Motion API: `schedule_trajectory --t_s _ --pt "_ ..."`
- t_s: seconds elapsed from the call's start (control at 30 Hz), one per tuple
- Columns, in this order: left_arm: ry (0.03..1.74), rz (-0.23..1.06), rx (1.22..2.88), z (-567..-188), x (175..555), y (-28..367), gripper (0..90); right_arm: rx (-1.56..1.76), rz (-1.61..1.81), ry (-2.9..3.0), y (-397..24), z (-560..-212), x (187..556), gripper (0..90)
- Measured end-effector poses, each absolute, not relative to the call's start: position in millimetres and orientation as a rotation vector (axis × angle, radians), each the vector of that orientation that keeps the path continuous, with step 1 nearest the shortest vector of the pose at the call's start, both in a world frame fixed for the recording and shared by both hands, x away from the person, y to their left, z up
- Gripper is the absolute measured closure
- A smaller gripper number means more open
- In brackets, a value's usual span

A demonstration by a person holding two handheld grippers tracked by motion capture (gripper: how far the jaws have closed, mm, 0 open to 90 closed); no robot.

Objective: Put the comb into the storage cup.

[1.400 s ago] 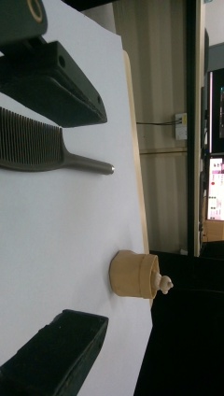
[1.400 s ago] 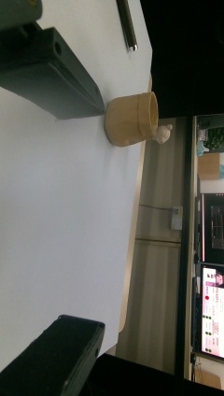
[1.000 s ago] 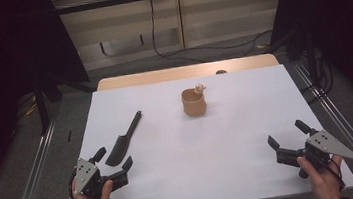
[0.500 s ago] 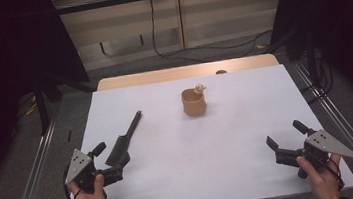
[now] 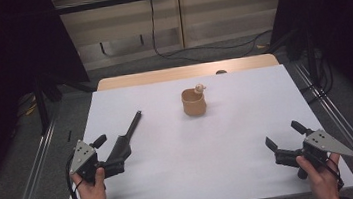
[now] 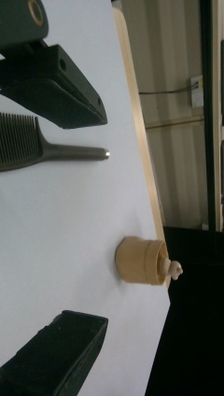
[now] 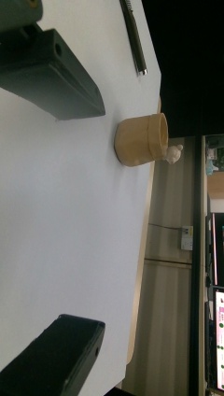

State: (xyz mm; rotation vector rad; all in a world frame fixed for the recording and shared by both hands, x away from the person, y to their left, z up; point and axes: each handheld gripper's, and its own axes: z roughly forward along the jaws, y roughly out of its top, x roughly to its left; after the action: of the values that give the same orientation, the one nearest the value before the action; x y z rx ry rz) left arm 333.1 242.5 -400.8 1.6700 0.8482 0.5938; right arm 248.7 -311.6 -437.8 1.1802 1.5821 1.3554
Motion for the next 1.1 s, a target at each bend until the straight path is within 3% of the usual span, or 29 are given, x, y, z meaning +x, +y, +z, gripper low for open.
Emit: schedule_trajectory --t_s 0.53,1.1 --pt "0.833 0.595 1.580 -394 356 243 2.6 1.174 1.368 1.610 -310 -439 249 0.8" --pt "0.826 0.613 1.597 -386 380 237 1.6 1.174 1.358 1.604 -310 -439 249 0.9"
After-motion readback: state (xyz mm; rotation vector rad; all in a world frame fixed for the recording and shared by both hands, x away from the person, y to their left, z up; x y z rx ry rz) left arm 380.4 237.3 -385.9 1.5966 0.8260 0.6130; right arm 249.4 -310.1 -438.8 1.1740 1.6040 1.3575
